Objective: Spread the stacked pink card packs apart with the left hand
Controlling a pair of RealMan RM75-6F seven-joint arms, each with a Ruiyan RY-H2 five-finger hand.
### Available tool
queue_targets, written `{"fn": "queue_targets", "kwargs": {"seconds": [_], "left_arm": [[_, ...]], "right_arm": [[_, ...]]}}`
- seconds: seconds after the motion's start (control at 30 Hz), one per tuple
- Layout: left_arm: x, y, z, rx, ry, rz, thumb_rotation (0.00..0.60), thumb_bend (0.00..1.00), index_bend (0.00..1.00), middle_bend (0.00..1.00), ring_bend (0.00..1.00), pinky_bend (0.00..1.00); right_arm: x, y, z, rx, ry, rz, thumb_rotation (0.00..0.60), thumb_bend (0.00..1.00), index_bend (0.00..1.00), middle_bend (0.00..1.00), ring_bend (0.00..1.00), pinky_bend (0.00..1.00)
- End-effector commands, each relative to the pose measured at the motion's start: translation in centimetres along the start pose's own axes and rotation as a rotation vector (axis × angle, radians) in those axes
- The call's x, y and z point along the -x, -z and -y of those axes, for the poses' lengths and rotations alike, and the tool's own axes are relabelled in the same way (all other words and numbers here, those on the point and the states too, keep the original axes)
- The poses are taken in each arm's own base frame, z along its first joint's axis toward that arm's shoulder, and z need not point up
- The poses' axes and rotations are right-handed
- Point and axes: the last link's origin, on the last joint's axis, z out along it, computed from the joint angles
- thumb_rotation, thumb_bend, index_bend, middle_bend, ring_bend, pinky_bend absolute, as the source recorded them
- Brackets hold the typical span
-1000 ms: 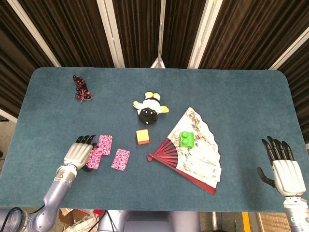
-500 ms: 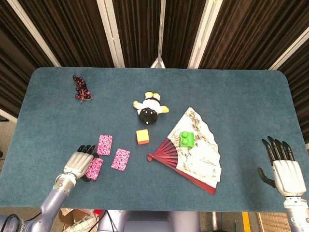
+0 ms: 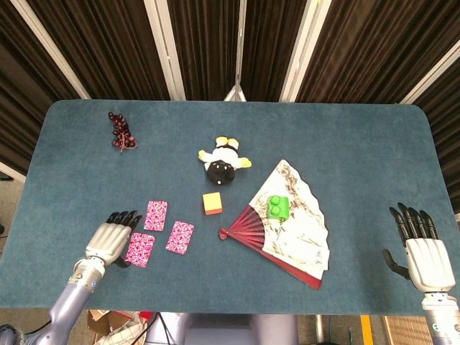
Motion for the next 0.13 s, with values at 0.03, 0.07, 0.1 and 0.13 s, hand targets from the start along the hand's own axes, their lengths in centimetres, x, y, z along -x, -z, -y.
{"fn": "queue_targets", "kwargs": {"seconds": [0.03, 0.07, 0.1, 0.13], "left_arm": [[-1.4, 2.1, 1.9, -0.021, 0.066, -0.15, 0.6, 0.17, 0.01, 0.0, 0.0, 0.0], [-1.8, 2.8, 2.5, -0.02, 0.057, -0.207, 0.6, 0.17, 0.0, 0.0, 0.0, 0.0], [-2.2, 3.4, 3.0, -0.016, 0.046, -0.259, 0.6, 0.17, 0.0, 0.0, 0.0, 0.0], [-2.4, 3.7, 3.2, -0.014, 0.04, -0.287, 0.6, 0.16, 0.0, 0.0, 0.0, 0.0]], "right_arm": [[0.0, 0.0, 0.0, -0.001, 0.001, 0.0, 0.6, 0.37, 0.0, 0.0, 0.0, 0.05], [0.0, 0.0, 0.0, -0.001, 0.003, 0.0, 0.6, 0.37, 0.0, 0.0, 0.0, 0.05], [0.0, 0.0, 0.0, 0.0, 0.005, -0.001, 0.6, 0.37, 0.0, 0.0, 0.0, 0.05], [0.0, -0.1, 0.0, -0.002, 0.006, -0.002, 0.6, 0.37, 0.0, 0.0, 0.0, 0.05]]}}
